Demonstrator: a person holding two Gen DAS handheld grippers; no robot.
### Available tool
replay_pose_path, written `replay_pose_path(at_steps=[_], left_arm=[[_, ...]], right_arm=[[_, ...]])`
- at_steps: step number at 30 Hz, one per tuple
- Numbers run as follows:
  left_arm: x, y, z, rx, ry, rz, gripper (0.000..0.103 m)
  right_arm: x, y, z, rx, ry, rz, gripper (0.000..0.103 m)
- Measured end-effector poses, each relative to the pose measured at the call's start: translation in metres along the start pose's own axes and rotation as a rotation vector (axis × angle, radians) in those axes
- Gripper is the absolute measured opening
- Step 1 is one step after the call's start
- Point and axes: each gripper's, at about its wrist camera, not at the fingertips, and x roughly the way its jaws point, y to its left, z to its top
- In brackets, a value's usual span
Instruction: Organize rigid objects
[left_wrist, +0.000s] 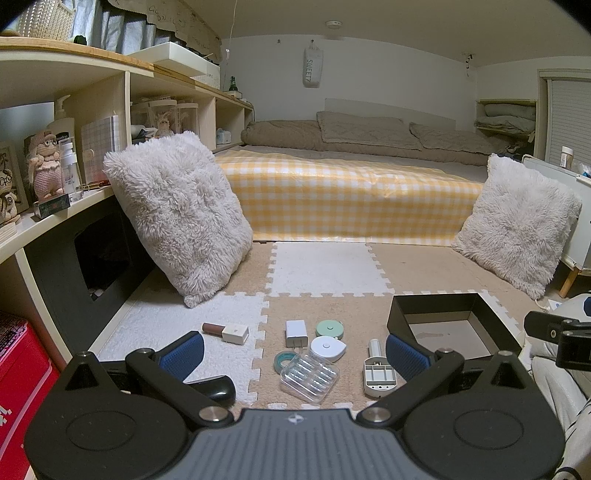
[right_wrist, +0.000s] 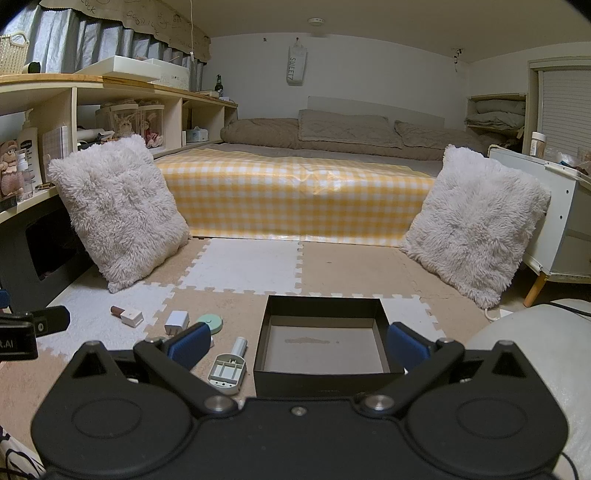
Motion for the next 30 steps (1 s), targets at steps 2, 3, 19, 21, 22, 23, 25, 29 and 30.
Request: replay_pose_path(at_steps=[2,3,19,21,22,23,25,29,30], left_arm=[[0.0000,0.0000,0.0000,0.000,0.000,0.000,0.103],[0.0000,0.0000,0.0000,0.000,0.000,0.000,0.103],[0.0000,0.0000,0.0000,0.000,0.000,0.000,0.103],[0.0000,0.0000,0.0000,-0.001,0.000,0.000,0.103],[-0.0001,0.0000,0.0000,-0.001,0.000,0.000,0.103],[-0.0001,0.0000,0.0000,-0.001,-0.001,0.000,0.103],[0.0002,-0.0001,0.0005,-0.003,-0.002,0.002,0.103],[0.0028,0.0014,0.0013,-0.019,-0.005,0.020,0.103],[0.0039,0.0024,0.0028,-0.027,-0.006,0.025,0.103]], right_arm=[[0.0000,0.0001,0.0001,0.000,0.000,0.000,0.103],[0.0000,0.0001,0.0001,0.000,0.000,0.000,0.103],[0.0007,-0.0009,-0.0018,-0.001,0.000,0.000,0.103],[0.0000,0.0003,-0.0008,-0.001,0.001,0.000,0.103],[-0.0003,0.0007,-0.0006,-0.001,0.001,0.000,0.103],[-0.0005,0.0012,-0.0003,-0.001,0.000,0.000,0.103],[0.0007,-0.0003,-0.0016,-0.001,-0.003,0.002,0.103],[0.0028,-0.0059,-0.0010,0.012,-0.001,0.018,0.103],[0.0024,-0.0071,0.0002,0.015,-0.003,0.023,0.103]])
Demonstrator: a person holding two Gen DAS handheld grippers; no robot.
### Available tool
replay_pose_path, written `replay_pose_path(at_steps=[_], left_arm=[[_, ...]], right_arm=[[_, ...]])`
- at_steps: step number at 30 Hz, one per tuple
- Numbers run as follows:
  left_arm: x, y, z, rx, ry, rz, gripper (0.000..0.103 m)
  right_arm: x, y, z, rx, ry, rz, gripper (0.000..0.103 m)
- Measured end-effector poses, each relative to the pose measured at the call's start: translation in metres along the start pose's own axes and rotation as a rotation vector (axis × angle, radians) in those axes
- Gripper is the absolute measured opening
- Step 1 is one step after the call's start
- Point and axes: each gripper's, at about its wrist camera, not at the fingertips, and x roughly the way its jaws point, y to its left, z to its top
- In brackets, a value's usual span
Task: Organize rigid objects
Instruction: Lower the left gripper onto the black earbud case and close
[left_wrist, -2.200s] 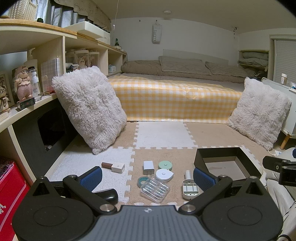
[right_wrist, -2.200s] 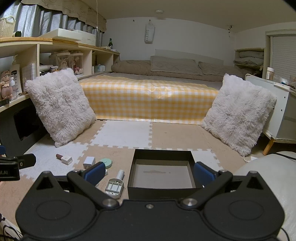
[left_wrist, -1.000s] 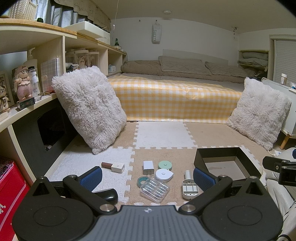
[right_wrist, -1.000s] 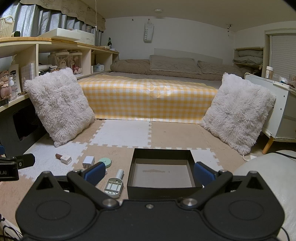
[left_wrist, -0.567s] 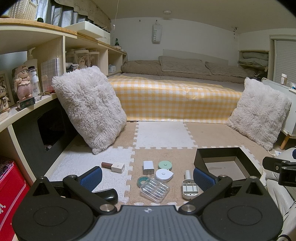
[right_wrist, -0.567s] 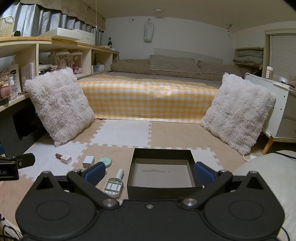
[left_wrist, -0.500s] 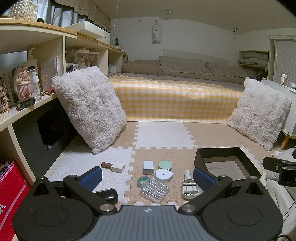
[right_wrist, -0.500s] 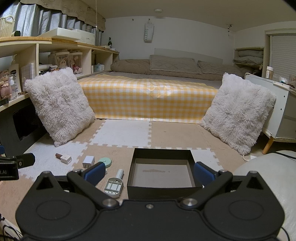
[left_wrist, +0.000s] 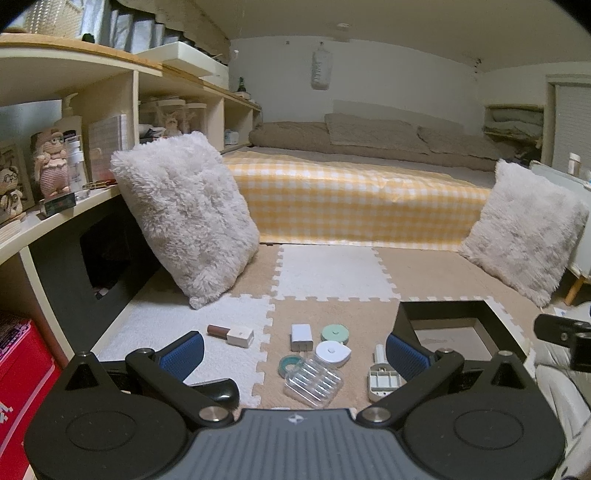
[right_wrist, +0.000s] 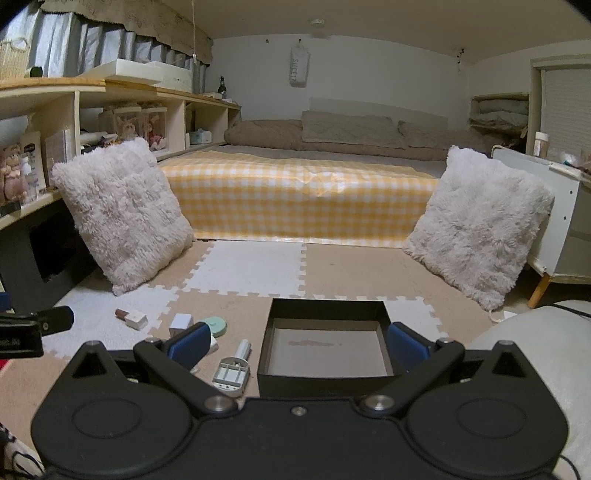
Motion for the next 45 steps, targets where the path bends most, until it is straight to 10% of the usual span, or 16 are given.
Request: replay_pose_path(at_steps=[20,33,45], left_arm=[[0.043,0.025,0.033,-0.105,-0.028,0.107,0.103],[0.113,0.064,0.043,-0.203,0.180,0.078,0.103],[0.189,0.105,0.018,-0.186,0.444,0.105,0.103]], right_arm=[[0.081,-0.065,0.058,0.053,-0.087,-0.112,0.103],[0.197,-0.109,0.044,0.053,0.223,-0.148,0.102],[0.245,-0.132,0.013,0.171,0.559,-0.029,0.037]])
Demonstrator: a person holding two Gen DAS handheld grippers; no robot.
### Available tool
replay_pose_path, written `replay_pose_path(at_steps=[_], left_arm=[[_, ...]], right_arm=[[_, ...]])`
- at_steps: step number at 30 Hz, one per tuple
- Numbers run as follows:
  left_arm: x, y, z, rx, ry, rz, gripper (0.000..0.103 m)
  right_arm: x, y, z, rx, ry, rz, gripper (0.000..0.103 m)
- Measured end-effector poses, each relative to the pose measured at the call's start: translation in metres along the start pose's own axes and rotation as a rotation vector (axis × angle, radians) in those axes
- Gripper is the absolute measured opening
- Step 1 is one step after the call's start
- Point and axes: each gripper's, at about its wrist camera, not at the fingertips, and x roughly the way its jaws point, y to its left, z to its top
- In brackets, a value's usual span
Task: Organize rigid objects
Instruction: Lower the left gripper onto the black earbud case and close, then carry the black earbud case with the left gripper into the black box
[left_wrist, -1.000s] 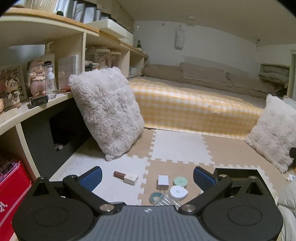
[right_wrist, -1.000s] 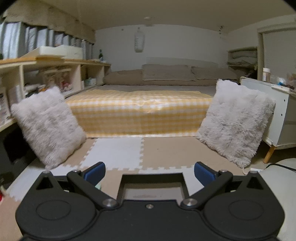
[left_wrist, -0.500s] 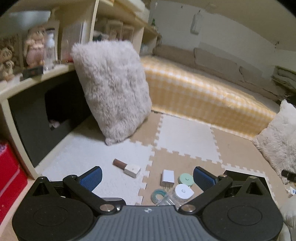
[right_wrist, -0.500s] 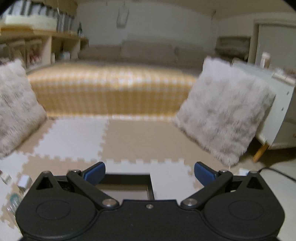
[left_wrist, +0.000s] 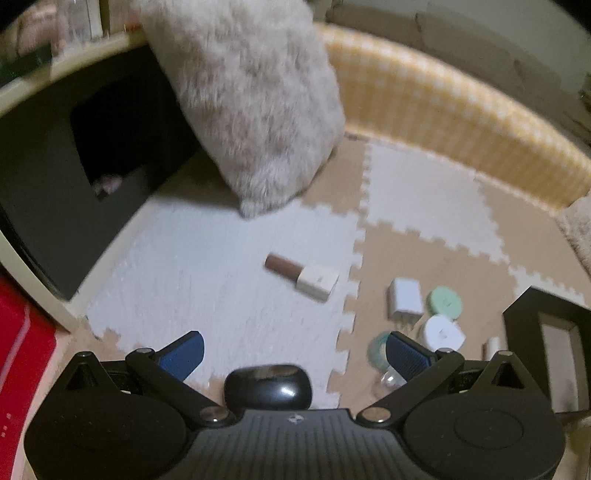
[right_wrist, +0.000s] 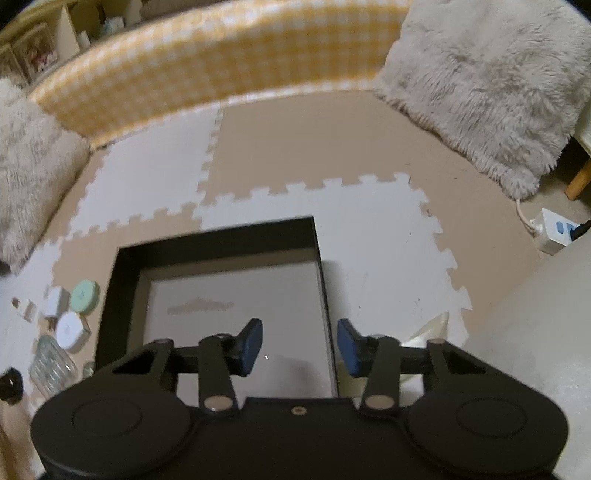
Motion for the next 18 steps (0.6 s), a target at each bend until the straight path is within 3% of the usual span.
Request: replay_pose_path(at_steps=[4,11,18], left_arm=[[0.027,0.009,-0.002,-0.007,0.103,-0.007,0.103],[0.064,0.027,-0.009,-0.081,0.242,-0.011,0.103],[0.082,0.033,-0.012,-0.137,0.292,-0.016,0.102]], right_arm=[[0.006,-0.001,0.000,-0.016,0.024,-0.043,0.022],[0.020,0.004,0.001,-0.081,0.045,-0.088,0.019],[0.022,0.006,0.000,-0.078,0.063,-0.119,0.011]])
